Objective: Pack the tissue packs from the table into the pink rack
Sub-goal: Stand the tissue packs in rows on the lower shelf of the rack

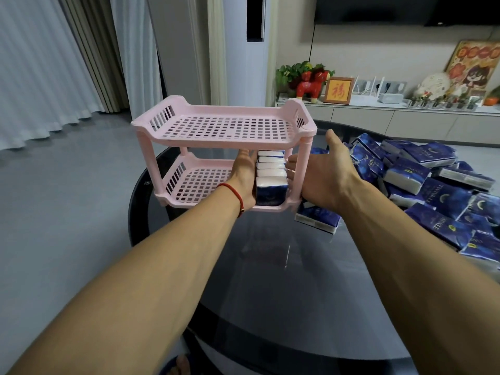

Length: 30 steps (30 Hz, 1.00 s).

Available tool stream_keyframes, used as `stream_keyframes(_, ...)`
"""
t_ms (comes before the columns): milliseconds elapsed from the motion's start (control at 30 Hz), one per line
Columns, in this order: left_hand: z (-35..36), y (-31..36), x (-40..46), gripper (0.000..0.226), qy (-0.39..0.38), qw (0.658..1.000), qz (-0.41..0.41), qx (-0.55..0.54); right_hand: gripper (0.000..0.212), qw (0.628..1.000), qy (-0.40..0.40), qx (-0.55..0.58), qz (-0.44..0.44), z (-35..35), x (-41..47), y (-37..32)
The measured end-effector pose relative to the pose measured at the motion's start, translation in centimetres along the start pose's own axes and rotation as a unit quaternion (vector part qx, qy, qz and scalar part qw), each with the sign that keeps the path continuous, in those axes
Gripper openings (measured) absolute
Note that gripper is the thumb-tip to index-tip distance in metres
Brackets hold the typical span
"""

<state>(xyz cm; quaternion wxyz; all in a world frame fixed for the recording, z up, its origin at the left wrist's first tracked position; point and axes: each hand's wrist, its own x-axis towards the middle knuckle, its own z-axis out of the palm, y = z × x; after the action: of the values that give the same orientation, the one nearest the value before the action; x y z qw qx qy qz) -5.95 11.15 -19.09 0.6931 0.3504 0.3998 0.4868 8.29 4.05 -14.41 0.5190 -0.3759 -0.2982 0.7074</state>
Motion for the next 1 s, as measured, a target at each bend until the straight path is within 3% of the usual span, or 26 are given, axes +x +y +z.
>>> stream_keyframes(433, 0.4, 0.2, -0.2, 0.047, 0.016, 0.998, 0.016, 0.062, 0.093, 0.998, 0.001, -0.055, 0.031, -0.1, 1.7, 0.0)
stream_keyframes(567, 0.2, 0.3, -0.7, 0.054, 0.028, 0.998, 0.009, 0.057, 0.096, 0.998, 0.009, -0.061, 0.012, -0.8, 1.7, -0.5)
stream_keyframes(667, -0.5, 0.0, -1.7, 0.049, 0.051, 0.994, 0.047, 0.09, 0.095, 0.996, 0.011, -0.087, -0.004, -1.3, 1.0, -1.4)
stream_keyframes(767, -1.2, -0.2, -2.8, 0.056, 0.025, 0.991, 0.082, 0.103, 0.093, 0.995, 0.022, -0.092, -0.025, -1.6, -0.3, -2.0)
stream_keyframes(867, -0.7, 0.2, -4.1, 0.066, 0.01, 0.996, 0.037, 0.078, 0.079, 0.99, 0.088, -0.091, -0.065, -1.5, -2.3, -2.4)
stream_keyframes(1000, 0.7, 0.6, -5.2, 0.072, 0.018, 0.999, -0.007, 0.027, 0.036, 0.945, 0.225, -0.199, -0.128, -1.4, -7.0, -1.7)
